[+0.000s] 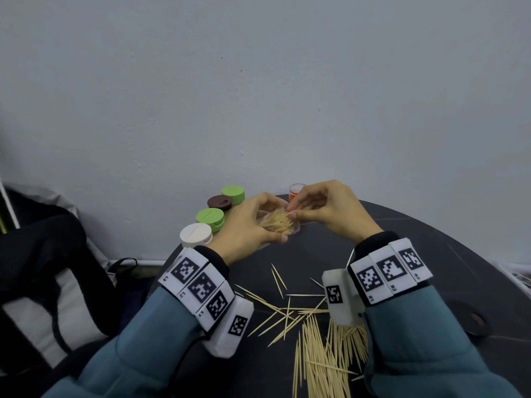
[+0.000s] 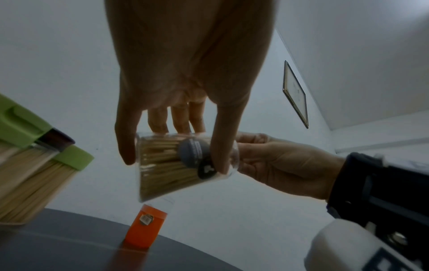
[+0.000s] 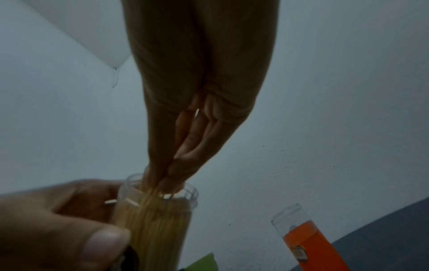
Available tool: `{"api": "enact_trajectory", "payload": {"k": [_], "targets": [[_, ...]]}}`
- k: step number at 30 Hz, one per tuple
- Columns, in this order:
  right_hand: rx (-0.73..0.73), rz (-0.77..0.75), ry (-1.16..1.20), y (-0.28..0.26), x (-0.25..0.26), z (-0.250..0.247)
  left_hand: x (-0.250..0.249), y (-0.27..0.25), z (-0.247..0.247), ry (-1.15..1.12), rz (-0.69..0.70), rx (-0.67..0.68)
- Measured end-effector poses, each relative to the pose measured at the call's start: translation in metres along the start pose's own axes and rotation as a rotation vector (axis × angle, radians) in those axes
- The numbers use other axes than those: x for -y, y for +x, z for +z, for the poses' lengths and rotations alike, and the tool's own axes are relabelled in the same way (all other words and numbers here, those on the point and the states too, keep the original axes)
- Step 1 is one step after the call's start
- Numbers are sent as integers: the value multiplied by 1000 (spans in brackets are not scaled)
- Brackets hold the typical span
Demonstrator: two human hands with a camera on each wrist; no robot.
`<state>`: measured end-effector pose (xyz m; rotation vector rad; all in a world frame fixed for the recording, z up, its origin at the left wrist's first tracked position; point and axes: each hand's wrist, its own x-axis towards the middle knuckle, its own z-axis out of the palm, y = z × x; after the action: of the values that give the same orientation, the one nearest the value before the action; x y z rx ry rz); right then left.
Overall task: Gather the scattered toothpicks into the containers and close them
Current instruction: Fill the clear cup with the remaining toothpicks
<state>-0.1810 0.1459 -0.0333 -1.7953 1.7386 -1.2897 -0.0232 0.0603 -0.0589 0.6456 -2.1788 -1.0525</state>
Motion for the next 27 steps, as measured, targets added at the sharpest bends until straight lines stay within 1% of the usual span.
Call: {"api": "enact_trajectory", "payload": {"k": [2,3,8,12,13,16,21,27], "targets": [[53,-11,31,0,2,0,0,0,1,-6,-7,-4],[53,-8,38,0,3,0,0,0,1,-13,-9,-14],[-56,10,-11,-1,1,1,-3,-2,0,-13,0,-2],[52,3,-21,-2,3,-1,-2,-1,2,-13,10,-6],[57,9,-26,-2,2,-2,-2,-1,2,-19,9,-5],[1,22,-50,-2,0,-2,-2,0,2,-37,10,6],[66,17,-104,-2,-3,0,0,1,0,-28,10,-8],[12,-10,-66,-2,-4,-1,0,2,-1,-37,5,-10]]}}
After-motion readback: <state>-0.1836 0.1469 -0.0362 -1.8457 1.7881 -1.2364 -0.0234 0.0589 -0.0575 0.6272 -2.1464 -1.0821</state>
